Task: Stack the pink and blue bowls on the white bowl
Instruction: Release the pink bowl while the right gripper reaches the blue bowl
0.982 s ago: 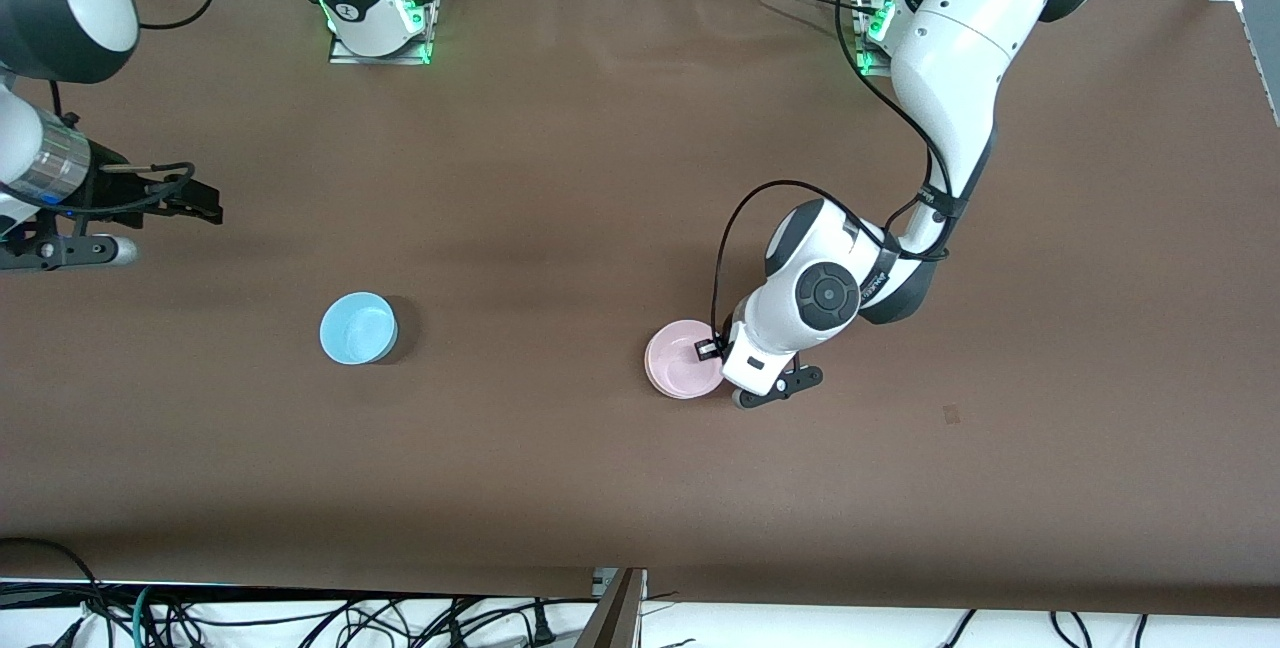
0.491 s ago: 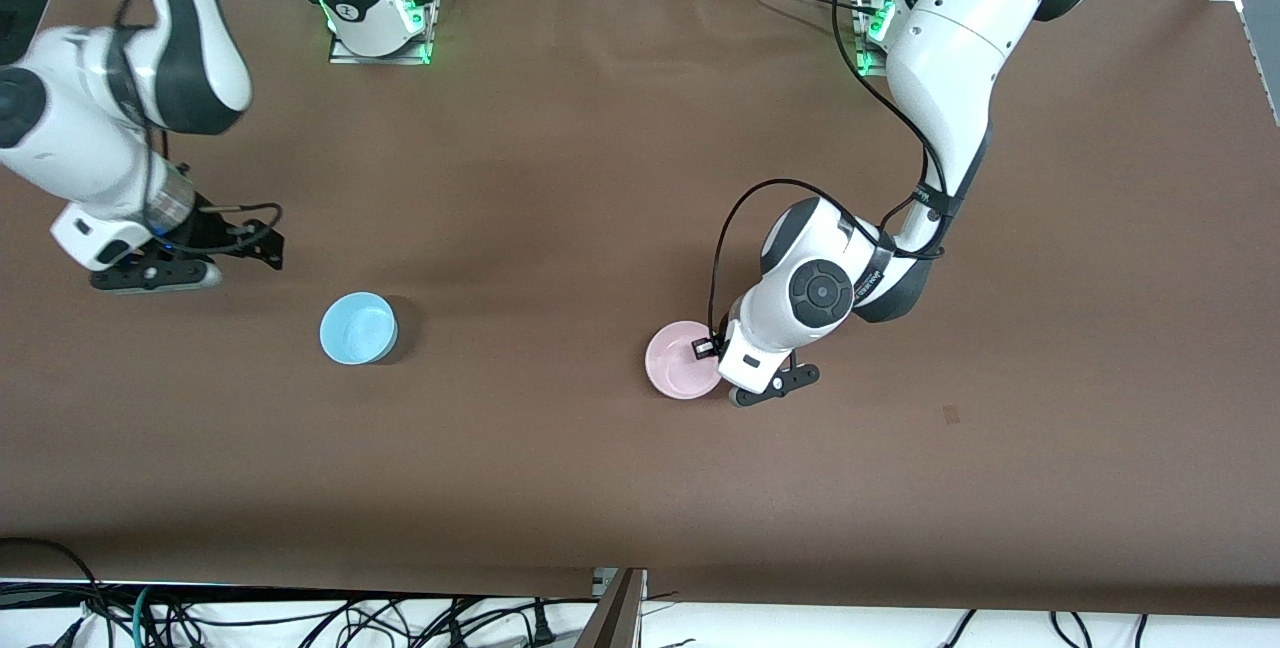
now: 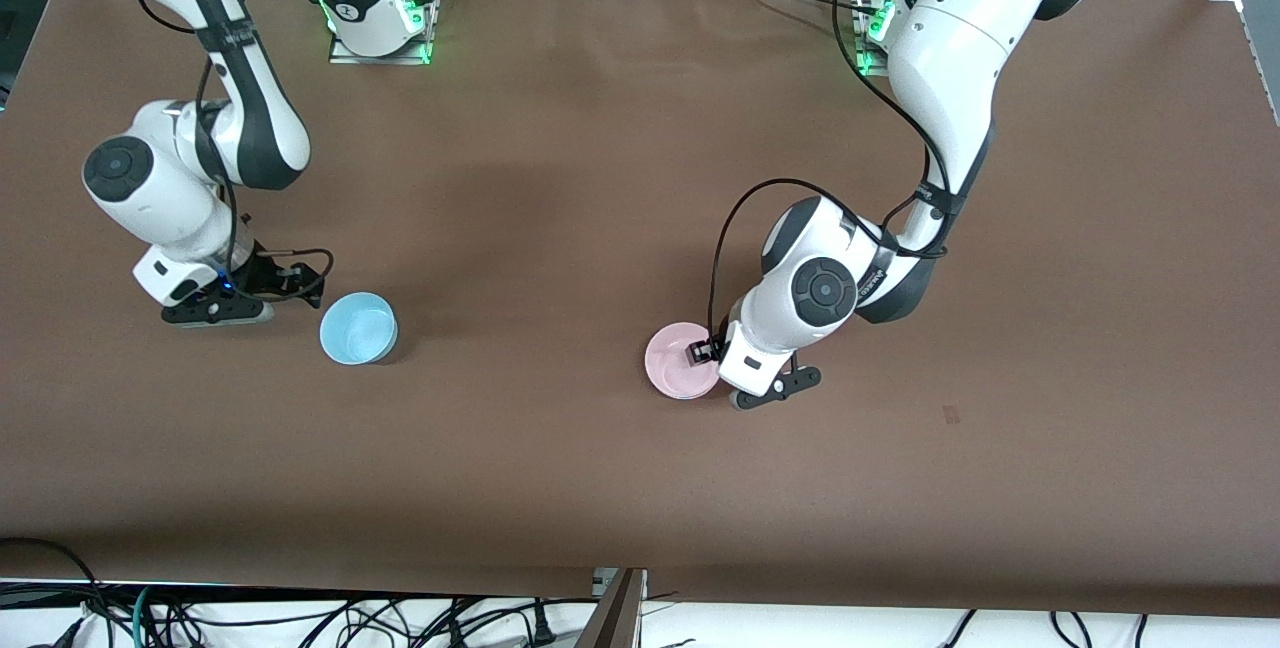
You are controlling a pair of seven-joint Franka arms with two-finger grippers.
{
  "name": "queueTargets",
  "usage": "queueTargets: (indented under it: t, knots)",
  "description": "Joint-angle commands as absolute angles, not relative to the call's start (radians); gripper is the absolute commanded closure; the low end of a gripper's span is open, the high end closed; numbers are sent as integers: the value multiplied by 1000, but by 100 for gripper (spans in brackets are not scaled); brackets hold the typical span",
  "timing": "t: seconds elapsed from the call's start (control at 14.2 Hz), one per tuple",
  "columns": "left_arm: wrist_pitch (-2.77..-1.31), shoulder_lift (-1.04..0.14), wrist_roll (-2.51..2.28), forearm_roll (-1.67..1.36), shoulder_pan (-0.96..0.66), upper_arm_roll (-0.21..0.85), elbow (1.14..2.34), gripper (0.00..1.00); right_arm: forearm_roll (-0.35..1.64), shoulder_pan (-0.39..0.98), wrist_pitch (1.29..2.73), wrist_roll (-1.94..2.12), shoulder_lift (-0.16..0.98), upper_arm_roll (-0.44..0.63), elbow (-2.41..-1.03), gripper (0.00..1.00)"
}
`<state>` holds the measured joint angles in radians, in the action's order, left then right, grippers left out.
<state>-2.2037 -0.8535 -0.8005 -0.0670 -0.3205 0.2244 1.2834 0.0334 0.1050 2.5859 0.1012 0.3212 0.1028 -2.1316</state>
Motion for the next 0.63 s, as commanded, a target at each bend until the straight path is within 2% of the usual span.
queueTargets:
  t: [0.0,0.35,0.49,0.56]
  knots:
    - [-2119,-789,-802,-51,-282,212,1281,0,78,104,2585,118,417,84,-2031,1]
    - [-1956,-654,-608,57,-183,212,1284,0,80,104,2585,121,489,84,-1984,5]
    - [-1864,-591,-488,57,-128,213,1282,0,81,104,2585,120,502,84,-1980,14]
    - [-1826,-565,-424,57,-97,216,1284,0,81,104,2585,114,503,84,-1980,23]
